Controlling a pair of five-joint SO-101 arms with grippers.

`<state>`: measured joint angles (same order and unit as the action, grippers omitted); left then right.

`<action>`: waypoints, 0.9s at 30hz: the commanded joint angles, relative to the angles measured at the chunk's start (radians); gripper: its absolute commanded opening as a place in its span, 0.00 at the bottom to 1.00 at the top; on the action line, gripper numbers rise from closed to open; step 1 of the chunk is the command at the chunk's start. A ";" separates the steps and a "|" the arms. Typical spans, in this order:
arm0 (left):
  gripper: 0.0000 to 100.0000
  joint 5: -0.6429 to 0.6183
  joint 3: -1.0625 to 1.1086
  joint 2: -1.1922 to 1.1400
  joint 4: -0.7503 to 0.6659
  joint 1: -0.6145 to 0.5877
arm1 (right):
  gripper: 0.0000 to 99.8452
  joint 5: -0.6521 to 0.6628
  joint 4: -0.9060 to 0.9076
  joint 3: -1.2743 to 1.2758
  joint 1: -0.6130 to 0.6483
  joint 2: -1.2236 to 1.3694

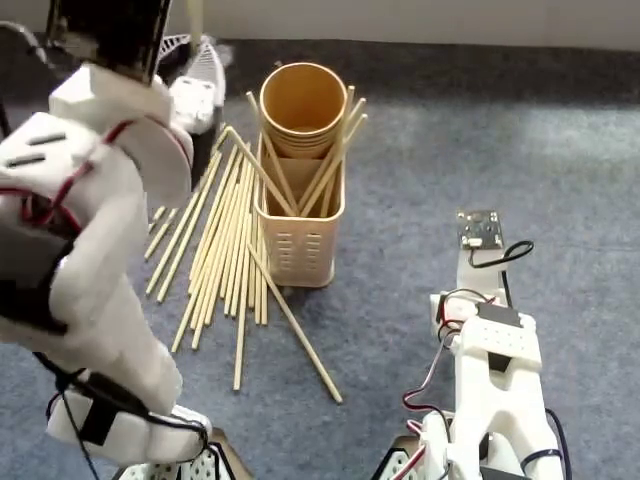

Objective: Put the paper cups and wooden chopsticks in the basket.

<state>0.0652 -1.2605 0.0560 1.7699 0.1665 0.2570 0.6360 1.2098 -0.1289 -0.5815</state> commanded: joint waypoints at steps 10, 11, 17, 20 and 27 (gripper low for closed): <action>0.00 -0.002 0.541 0.114 -0.356 0.349 | 0.17 0.012 -0.016 -0.004 0.005 -0.001; 0.00 -0.003 0.591 0.116 -0.388 0.349 | 0.17 0.012 -0.016 -0.004 0.005 -0.001; 0.07 -0.117 0.716 0.117 -0.468 0.286 | 0.17 0.014 -0.016 -0.004 0.005 -0.001; 0.06 -0.157 0.719 0.127 -0.465 0.228 | 0.17 0.014 -0.016 -0.004 0.005 -0.001; 0.09 -0.152 0.814 0.265 -0.471 0.219 | 0.17 0.014 -0.016 -0.004 0.007 -0.001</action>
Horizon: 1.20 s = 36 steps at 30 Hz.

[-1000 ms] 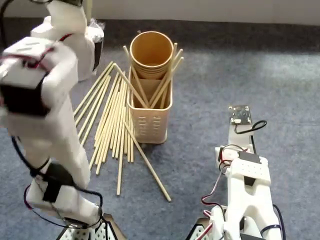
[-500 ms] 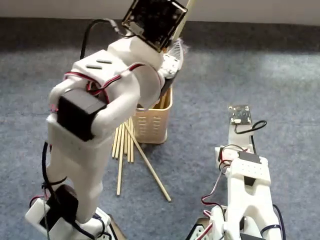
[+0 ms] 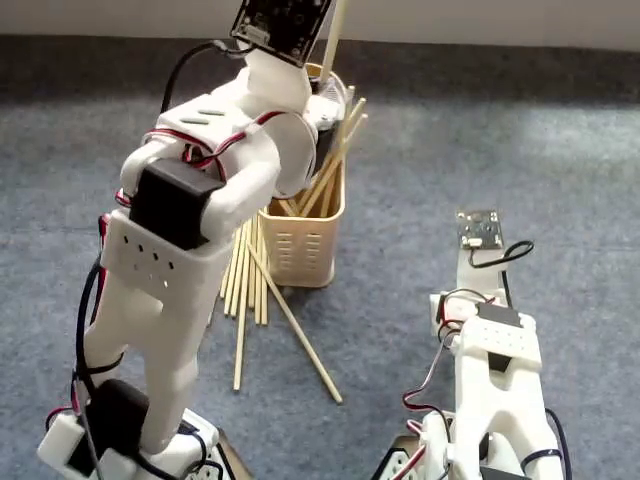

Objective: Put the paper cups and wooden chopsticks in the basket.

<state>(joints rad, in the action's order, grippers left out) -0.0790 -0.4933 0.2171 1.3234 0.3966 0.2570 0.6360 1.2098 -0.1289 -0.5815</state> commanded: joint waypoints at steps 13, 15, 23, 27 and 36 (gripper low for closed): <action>0.15 0.035 0.166 0.193 -0.048 -0.147 | 0.17 0.014 -0.016 -0.004 0.007 -0.001; 0.15 0.058 0.173 0.182 -0.040 -0.242 | 0.17 0.014 -0.016 -0.004 0.007 -0.001; 0.15 0.193 0.458 -0.010 -0.044 -0.596 | 0.17 0.014 -0.016 -0.002 0.007 -0.001; 0.14 0.347 0.501 -0.225 -0.006 -0.578 | 0.17 0.014 -0.016 -0.002 0.008 -0.001; 0.11 0.450 0.263 -0.707 0.210 -0.486 | 0.17 0.014 -0.016 -0.002 0.008 -0.001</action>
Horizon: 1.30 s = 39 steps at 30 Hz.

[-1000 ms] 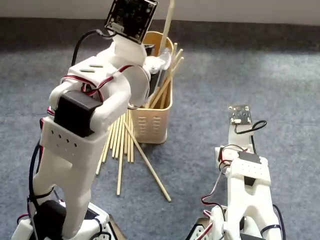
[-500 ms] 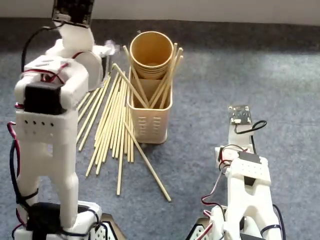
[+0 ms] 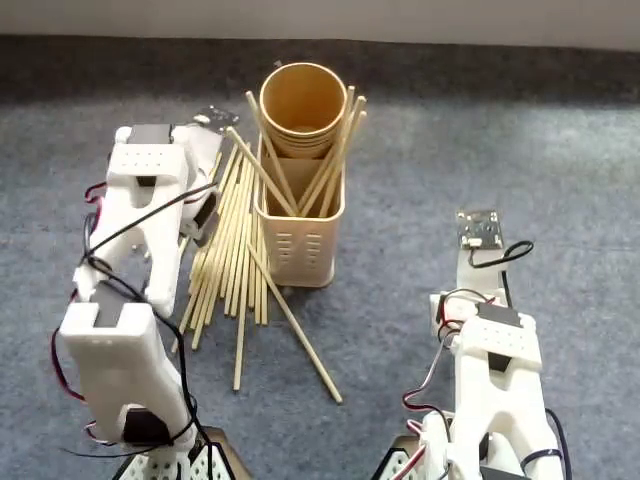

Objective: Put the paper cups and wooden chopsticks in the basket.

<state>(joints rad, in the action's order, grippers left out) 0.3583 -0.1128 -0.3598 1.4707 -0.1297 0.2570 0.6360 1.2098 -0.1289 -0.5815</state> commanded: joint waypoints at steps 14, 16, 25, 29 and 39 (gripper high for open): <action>0.11 -0.018 -0.252 -0.369 0.083 0.053 | 0.17 0.014 -0.016 -0.002 0.008 -0.001; 0.13 -0.018 -0.252 -0.377 0.083 0.051 | 0.17 0.014 -0.016 -0.002 0.008 -0.001; 0.00 -0.017 -0.351 -0.297 0.094 0.051 | 0.17 0.014 -0.016 -0.002 0.008 -0.001; 0.00 -0.018 -0.469 -0.174 0.160 0.062 | 0.17 0.014 -0.016 -0.002 0.008 -0.001; 0.00 -0.236 -0.924 0.180 0.252 0.159 | 0.17 0.012 -0.016 -0.002 0.008 -0.001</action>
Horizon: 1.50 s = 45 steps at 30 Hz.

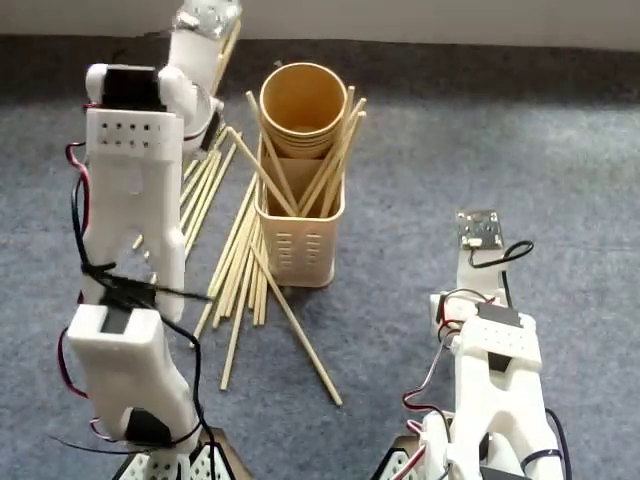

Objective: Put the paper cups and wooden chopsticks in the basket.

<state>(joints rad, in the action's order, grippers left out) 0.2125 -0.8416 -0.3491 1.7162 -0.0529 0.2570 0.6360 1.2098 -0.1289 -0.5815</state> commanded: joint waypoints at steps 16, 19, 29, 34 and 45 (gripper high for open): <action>0.00 -0.235 -0.420 0.328 -0.186 0.486 | 0.17 0.012 -0.016 -0.002 0.008 -0.001; 0.00 -0.236 -0.418 0.328 -0.184 0.486 | 0.17 0.012 -0.016 -0.002 0.008 -0.001; 0.00 -0.239 -0.208 0.337 -0.216 0.444 | 0.17 0.012 -0.016 -0.002 0.008 -0.001; 0.09 -0.239 -0.209 0.338 -0.212 0.443 | 0.17 0.012 -0.016 -0.002 0.008 -0.001; 0.09 -0.239 -0.209 0.340 -0.210 0.441 | 0.17 0.012 -0.016 -0.002 0.008 -0.001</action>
<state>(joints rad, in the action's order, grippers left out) -0.0146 -1.0518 -0.0499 1.5213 0.3982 0.2570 0.6360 1.2098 -0.1289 -0.5815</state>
